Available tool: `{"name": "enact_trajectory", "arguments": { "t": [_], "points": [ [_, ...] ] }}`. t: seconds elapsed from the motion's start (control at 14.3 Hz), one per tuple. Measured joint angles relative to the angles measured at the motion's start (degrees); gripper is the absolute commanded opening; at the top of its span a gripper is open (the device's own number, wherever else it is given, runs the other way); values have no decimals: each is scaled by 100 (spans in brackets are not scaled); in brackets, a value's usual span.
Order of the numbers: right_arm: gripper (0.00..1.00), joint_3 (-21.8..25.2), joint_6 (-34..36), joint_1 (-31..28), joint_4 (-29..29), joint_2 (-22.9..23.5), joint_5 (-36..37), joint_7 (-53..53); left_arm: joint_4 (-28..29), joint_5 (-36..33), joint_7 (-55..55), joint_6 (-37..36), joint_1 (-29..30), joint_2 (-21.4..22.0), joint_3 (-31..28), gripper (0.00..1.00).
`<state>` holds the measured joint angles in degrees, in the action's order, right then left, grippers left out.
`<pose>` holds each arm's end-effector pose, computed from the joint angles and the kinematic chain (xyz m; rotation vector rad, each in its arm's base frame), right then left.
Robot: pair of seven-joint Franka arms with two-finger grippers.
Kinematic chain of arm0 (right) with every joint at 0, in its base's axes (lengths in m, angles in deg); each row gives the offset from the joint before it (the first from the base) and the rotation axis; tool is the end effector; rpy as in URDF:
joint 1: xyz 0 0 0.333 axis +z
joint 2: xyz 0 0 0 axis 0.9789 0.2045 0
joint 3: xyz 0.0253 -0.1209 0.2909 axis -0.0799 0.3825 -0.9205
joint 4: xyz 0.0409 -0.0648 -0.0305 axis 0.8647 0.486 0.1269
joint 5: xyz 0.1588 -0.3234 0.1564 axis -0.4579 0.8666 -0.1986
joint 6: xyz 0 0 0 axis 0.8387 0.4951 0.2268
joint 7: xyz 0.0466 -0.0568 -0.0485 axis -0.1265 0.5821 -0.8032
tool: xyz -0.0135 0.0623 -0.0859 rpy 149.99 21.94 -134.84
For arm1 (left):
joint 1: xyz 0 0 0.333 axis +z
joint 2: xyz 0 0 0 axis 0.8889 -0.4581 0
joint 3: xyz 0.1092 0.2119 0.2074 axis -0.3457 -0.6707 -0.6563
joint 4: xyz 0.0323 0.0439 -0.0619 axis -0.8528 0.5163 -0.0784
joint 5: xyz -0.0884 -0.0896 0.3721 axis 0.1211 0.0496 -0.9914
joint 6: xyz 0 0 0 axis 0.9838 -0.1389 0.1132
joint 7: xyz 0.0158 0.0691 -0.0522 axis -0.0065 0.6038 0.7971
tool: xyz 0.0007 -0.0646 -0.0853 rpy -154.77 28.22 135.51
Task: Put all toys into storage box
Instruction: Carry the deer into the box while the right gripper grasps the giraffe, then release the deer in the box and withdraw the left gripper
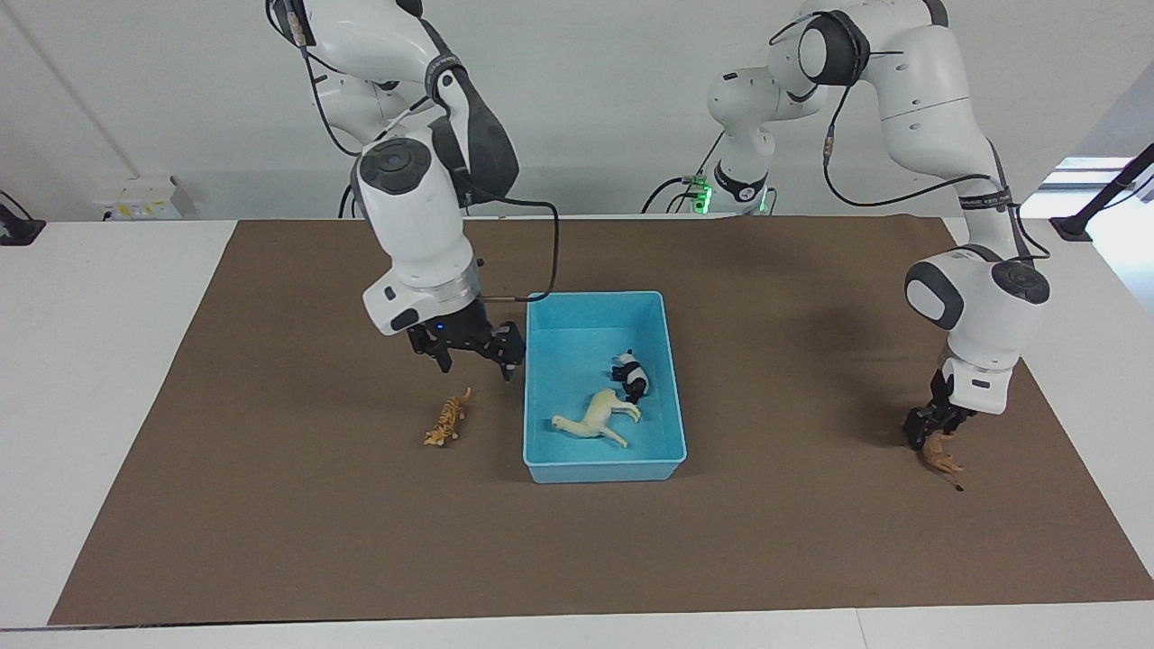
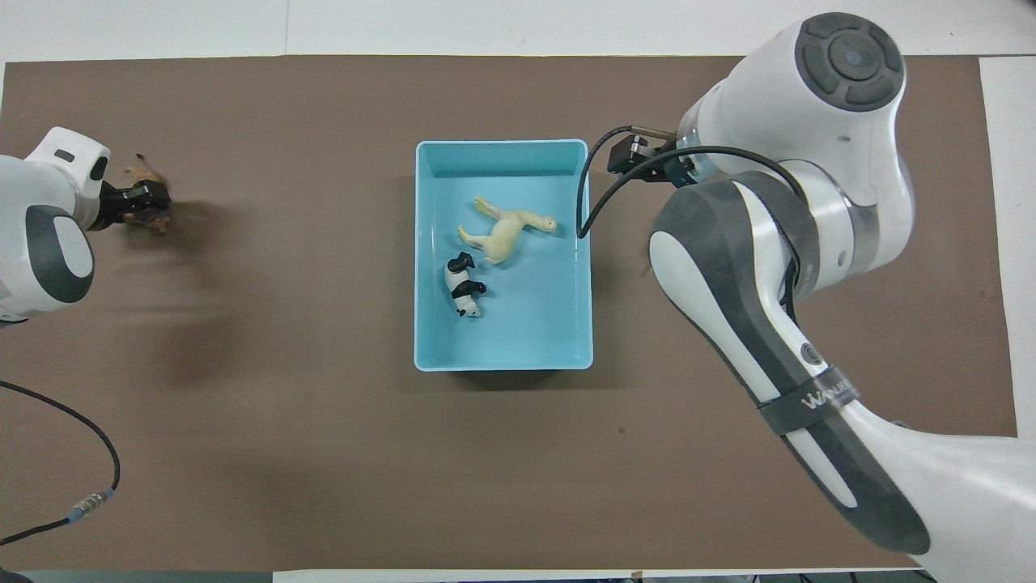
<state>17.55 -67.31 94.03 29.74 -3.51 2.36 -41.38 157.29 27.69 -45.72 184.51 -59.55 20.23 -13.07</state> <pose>0.6419 0.2013 0.4799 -3.0105 0.4273 -0.0851 0.6679 0.1135 0.2972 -3.0739 -0.4306 -0.3572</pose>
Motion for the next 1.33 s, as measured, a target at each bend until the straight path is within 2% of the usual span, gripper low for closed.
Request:
{"name": "enact_trajectory", "arguments": {
  "t": [0.14, 0.28, 0.42, 0.56, 0.77, 0.84, 0.91, 0.98, 1.05, 1.33],
  "points": [
    [100, 3, 89, -165, 120, -17, 0, 0, -447, 215, 483, -628, -179, 28, 59, 0],
    [100, 3, 9, -299, 445, -61, 0, 0, -801, 320, 1618, -1162, -656, 225, 91, 0],
    [100, 3, -595, -390, 1051, -184, 0, 0, -916, 337, 3031, -1622, -1447, 607, 102, 0],
    [100, 5, -1211, -456, 1615, -266, 1, 0, -916, 337, 4273, -1772, -2240, 912, 106, 0],
    [100, -26, -1956, -451, 2026, -226, 1, 0, -916, 338, 5416, -1773, -3117, 1028, 113, 0],
    [100, -32, -2179, -421, 2085, -154, 1, 0, -913, 338, 5667, -1767, -3345, 1024, 113, 4],
    [100, -40, -2341, -398, 2108, -60, 0, 0, -910, 338, 5823, -1759, -3535, 1023, 111, 23],
    [100, -44, -2461, -386, 2109, 38, 0, 0, -906, 338, 5901, -1751, -3677, 1022, 110, 71],
    [100, -45, -2584, -385, 2105, 127, 0, 0, -904, 338, 5927, -1751, -3765, 1023, 108, 100],
    [100, -52, -2952, -366, 2098, 384, 0, 0, -885, 334, 5927, -1798, -3814, 1027, 57, 100]
  ]
}}
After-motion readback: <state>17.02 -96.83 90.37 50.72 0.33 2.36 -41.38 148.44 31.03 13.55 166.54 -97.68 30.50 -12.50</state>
